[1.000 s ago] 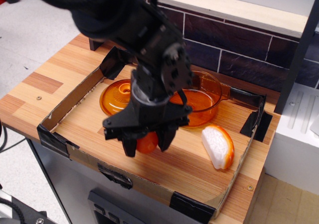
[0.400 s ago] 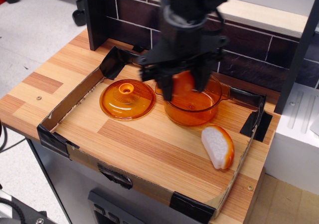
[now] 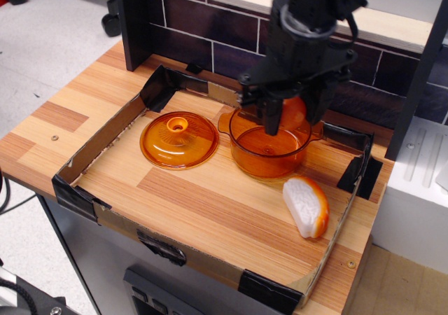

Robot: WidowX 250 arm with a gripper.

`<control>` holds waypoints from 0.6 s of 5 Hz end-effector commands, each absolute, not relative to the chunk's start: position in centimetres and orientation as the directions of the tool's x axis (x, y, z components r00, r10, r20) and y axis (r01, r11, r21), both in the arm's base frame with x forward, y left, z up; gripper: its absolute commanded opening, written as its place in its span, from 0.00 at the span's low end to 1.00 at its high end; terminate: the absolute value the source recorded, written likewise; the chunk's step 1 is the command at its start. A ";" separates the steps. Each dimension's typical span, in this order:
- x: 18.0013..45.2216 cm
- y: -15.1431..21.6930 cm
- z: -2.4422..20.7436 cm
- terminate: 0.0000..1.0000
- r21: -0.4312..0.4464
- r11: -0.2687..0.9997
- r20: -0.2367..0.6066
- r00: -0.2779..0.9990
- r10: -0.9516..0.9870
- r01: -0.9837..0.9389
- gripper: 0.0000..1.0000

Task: Put carrot in pot

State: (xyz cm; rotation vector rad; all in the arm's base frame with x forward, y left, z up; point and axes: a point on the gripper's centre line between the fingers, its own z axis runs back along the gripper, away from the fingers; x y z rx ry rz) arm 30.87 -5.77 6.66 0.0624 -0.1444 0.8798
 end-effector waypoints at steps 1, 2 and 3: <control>33.8 -4.8 6.7 0.00 -0.011 0.601 0.204 0.587 0.784 -0.799 0.00; 33.8 -4.2 7.0 0.00 -0.011 0.590 0.186 0.579 0.794 -0.807 1.00; 33.8 -3.6 7.7 0.00 -0.027 0.581 0.187 0.567 0.802 -0.813 1.00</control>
